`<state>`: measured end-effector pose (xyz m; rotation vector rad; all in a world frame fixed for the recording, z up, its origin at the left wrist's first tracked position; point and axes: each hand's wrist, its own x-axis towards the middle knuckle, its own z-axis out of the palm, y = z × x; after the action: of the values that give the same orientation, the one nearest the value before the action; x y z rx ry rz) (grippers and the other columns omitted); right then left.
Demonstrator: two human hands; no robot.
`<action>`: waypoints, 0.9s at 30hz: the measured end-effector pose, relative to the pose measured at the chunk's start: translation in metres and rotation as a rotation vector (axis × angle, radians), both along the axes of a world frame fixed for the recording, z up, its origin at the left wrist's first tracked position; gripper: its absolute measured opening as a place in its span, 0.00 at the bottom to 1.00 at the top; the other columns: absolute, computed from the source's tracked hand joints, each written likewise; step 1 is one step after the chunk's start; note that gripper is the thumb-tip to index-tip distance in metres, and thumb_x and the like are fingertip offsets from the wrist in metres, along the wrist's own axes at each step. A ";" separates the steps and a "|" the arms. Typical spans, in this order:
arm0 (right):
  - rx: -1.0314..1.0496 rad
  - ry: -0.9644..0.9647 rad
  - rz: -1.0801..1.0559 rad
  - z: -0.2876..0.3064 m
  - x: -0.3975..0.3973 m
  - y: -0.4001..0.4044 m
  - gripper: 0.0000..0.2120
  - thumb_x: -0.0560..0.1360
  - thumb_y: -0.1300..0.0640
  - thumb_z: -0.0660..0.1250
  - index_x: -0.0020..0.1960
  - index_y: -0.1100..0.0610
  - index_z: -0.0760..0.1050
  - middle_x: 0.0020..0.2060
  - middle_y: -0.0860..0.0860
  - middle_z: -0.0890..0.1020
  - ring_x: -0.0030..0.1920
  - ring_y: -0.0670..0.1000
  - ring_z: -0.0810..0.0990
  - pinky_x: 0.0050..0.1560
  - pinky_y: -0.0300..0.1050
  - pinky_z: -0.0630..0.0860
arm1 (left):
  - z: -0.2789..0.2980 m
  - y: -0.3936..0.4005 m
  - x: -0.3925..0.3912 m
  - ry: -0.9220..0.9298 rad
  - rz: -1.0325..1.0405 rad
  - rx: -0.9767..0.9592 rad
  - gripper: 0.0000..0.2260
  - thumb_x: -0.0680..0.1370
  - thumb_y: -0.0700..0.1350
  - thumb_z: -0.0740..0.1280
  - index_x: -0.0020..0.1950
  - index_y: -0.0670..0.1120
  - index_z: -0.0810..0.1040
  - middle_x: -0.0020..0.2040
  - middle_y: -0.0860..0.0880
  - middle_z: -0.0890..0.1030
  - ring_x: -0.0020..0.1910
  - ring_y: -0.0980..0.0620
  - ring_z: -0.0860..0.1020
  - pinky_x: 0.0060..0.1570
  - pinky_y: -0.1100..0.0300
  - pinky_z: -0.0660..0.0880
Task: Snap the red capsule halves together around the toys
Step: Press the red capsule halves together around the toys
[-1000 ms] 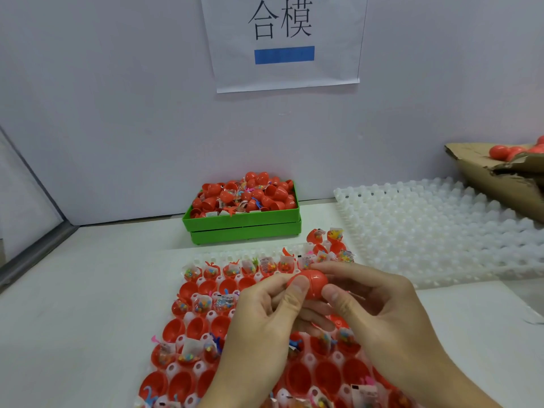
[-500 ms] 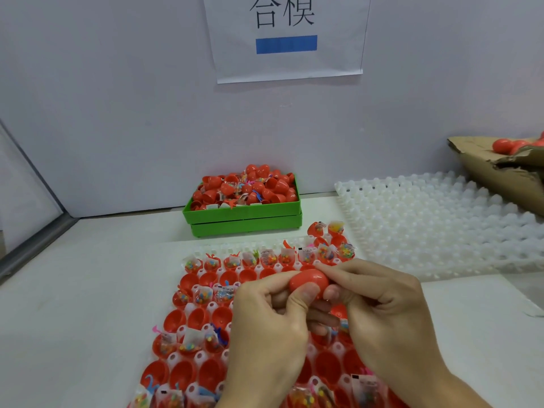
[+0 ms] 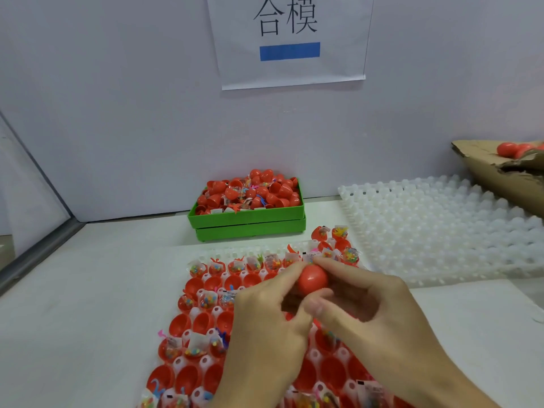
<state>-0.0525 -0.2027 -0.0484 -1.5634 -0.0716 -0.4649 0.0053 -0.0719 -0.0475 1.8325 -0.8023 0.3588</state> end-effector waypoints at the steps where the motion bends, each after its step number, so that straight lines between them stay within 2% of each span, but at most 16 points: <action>1: 0.020 0.016 -0.039 -0.001 0.001 0.002 0.18 0.65 0.55 0.80 0.53 0.43 0.84 0.47 0.45 0.87 0.50 0.46 0.86 0.53 0.37 0.80 | -0.001 -0.001 0.000 -0.082 0.024 0.063 0.13 0.71 0.53 0.72 0.54 0.53 0.85 0.41 0.57 0.86 0.38 0.63 0.82 0.41 0.68 0.78; 3: 0.053 0.041 -0.109 -0.002 0.002 0.003 0.17 0.67 0.65 0.78 0.48 0.44 0.85 0.44 0.46 0.88 0.47 0.46 0.86 0.50 0.36 0.80 | -0.004 -0.003 -0.001 -0.163 0.045 0.162 0.19 0.70 0.51 0.75 0.60 0.47 0.84 0.42 0.55 0.85 0.39 0.63 0.80 0.41 0.72 0.76; 5: 0.090 0.047 -0.126 0.000 0.002 -0.002 0.19 0.68 0.70 0.74 0.44 0.45 0.86 0.41 0.47 0.88 0.44 0.45 0.87 0.44 0.33 0.80 | -0.003 -0.001 -0.001 -0.113 0.005 0.172 0.23 0.68 0.51 0.77 0.63 0.50 0.82 0.42 0.59 0.82 0.40 0.62 0.79 0.41 0.73 0.75; 7: 0.125 0.026 -0.105 0.005 0.001 -0.008 0.19 0.68 0.71 0.73 0.43 0.46 0.86 0.41 0.47 0.88 0.44 0.44 0.86 0.42 0.30 0.78 | -0.001 0.002 0.002 0.062 -0.096 0.069 0.23 0.68 0.58 0.75 0.62 0.56 0.81 0.45 0.58 0.80 0.45 0.59 0.79 0.43 0.68 0.77; 10: 0.125 -0.017 -0.012 0.008 -0.001 -0.008 0.15 0.68 0.67 0.72 0.49 0.50 0.85 0.45 0.48 0.88 0.49 0.45 0.86 0.46 0.30 0.78 | 0.002 0.006 0.007 0.437 -0.312 -0.132 0.24 0.68 0.59 0.73 0.63 0.55 0.80 0.57 0.57 0.82 0.59 0.58 0.80 0.53 0.63 0.79; 13: 0.099 -0.035 0.049 0.007 -0.002 -0.003 0.17 0.67 0.70 0.72 0.49 0.51 0.85 0.46 0.49 0.88 0.51 0.46 0.86 0.49 0.32 0.78 | 0.000 0.003 0.004 0.642 -0.447 -0.270 0.19 0.69 0.55 0.75 0.58 0.52 0.84 0.56 0.51 0.85 0.59 0.52 0.82 0.54 0.57 0.80; 15: 0.017 -0.045 0.030 0.005 -0.002 -0.002 0.22 0.69 0.75 0.70 0.50 0.49 0.85 0.47 0.48 0.87 0.52 0.46 0.85 0.52 0.33 0.78 | -0.001 -0.001 0.002 0.655 -0.432 -0.331 0.11 0.72 0.47 0.73 0.54 0.52 0.85 0.52 0.48 0.86 0.56 0.50 0.83 0.51 0.58 0.80; 17: -0.005 -0.057 0.021 0.004 -0.002 -0.002 0.25 0.69 0.76 0.70 0.49 0.47 0.86 0.46 0.47 0.87 0.52 0.46 0.85 0.52 0.34 0.78 | -0.004 -0.003 0.000 0.635 -0.384 -0.359 0.11 0.72 0.44 0.70 0.52 0.53 0.86 0.50 0.48 0.86 0.54 0.49 0.84 0.49 0.59 0.80; 20: 0.010 -0.077 0.037 0.006 -0.001 -0.001 0.23 0.66 0.71 0.72 0.50 0.45 0.85 0.45 0.47 0.88 0.51 0.45 0.86 0.50 0.32 0.78 | -0.004 -0.005 -0.003 0.605 -0.351 -0.374 0.11 0.72 0.43 0.69 0.49 0.53 0.87 0.48 0.47 0.87 0.52 0.48 0.85 0.48 0.60 0.80; 23: 0.024 -0.082 0.022 0.004 -0.001 0.000 0.27 0.69 0.79 0.68 0.48 0.47 0.86 0.45 0.48 0.88 0.50 0.46 0.86 0.49 0.33 0.78 | -0.003 -0.006 -0.004 0.593 -0.321 -0.384 0.10 0.72 0.43 0.69 0.48 0.54 0.87 0.47 0.47 0.87 0.50 0.49 0.85 0.46 0.61 0.81; 27: 0.015 -0.075 0.023 0.003 0.001 0.001 0.25 0.69 0.79 0.68 0.48 0.49 0.86 0.45 0.49 0.88 0.50 0.47 0.86 0.49 0.34 0.79 | -0.001 -0.007 -0.005 0.585 -0.306 -0.378 0.10 0.72 0.44 0.68 0.48 0.55 0.87 0.47 0.48 0.87 0.50 0.50 0.85 0.46 0.62 0.80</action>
<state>-0.0514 -0.2020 -0.0453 -1.5291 -0.1431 -0.5048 0.0003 -0.0784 -0.0489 1.3276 -0.5422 -0.2100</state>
